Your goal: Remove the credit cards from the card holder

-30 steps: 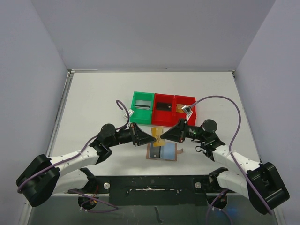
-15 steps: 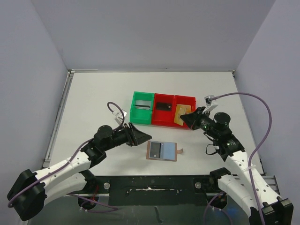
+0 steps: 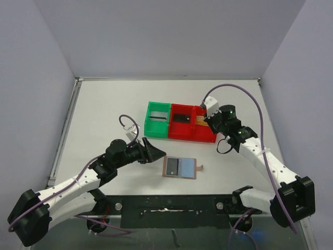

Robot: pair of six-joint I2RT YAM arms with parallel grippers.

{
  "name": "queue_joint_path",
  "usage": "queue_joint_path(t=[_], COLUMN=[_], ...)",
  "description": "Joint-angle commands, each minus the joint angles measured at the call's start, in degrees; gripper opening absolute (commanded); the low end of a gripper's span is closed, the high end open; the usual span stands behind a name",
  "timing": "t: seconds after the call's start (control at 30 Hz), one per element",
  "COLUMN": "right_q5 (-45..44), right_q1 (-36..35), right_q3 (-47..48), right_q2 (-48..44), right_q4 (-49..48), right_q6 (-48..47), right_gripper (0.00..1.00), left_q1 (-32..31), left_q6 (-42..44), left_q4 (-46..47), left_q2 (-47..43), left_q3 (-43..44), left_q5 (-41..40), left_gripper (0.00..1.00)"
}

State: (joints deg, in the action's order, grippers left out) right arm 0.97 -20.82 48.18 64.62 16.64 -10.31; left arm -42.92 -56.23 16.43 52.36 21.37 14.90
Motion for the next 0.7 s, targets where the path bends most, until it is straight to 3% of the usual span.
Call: queue_joint_path(t=[0.0,0.3,0.67], right_q5=[-0.96,15.20,16.40], right_q1=[0.64,6.72,7.37], right_q3=[5.40,9.81,13.88], right_q2=[4.98,11.26,19.09], right_q4=[0.86,4.02,3.97], right_q6=[-18.49,-31.78,-42.41], right_gripper=[0.00,0.00,0.00], left_q1=[0.60,1.03,1.67], left_q6=[1.55,1.86,3.05], left_q4=[-0.71,-2.18,-2.58], left_q2=[-2.64,-6.12,-4.86], left_q3=[1.91,0.52,1.36], left_q5=[-0.13,-0.09,1.38], left_gripper=[0.64,0.64,0.64])
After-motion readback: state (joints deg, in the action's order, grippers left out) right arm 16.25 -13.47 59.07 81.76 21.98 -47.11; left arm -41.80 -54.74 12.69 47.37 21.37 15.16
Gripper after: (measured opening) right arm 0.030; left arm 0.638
